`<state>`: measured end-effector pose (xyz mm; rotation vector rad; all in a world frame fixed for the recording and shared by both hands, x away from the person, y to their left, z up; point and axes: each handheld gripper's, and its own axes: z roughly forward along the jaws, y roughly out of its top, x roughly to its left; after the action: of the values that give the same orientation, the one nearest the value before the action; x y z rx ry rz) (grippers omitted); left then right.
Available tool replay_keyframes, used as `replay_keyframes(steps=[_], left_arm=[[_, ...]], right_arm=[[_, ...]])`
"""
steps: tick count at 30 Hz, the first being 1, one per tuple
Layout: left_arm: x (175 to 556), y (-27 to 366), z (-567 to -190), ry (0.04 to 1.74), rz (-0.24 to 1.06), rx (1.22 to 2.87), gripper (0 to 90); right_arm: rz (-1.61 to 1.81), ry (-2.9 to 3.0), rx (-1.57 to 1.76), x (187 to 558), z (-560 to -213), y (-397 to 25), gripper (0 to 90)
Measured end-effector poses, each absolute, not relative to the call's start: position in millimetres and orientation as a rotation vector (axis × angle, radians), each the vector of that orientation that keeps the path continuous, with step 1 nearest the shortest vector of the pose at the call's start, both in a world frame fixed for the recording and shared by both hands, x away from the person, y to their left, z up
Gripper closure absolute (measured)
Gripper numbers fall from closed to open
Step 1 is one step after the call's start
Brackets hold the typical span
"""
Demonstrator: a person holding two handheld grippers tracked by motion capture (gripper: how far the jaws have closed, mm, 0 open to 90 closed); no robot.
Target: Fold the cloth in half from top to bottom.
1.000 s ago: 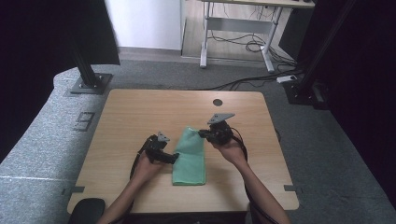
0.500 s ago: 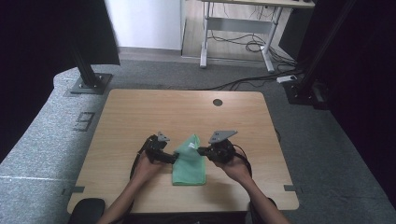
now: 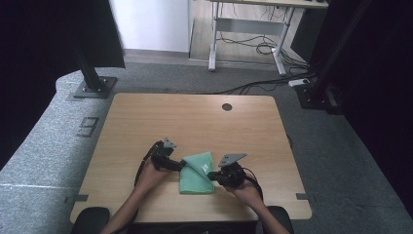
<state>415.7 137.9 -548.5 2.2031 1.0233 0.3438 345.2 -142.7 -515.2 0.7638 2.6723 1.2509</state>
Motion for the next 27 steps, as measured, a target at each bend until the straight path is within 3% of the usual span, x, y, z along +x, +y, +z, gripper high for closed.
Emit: replay_keyframes(steps=[4,19,27], left_arm=[[413,140,-544,1.025,0.278,2.191,3.0],[402,136,-545,1.030,0.345,2.257,4.4],[396,141,-525,0.932,0.234,2.236,6.3]], right_arm=[[1.190,2.697,0.757,342,-524,-138,85.4],[1.125,2.713,0.780,331,-532,-137,84.5],[1.135,2.713,0.796,331,-536,-138,85.0]])
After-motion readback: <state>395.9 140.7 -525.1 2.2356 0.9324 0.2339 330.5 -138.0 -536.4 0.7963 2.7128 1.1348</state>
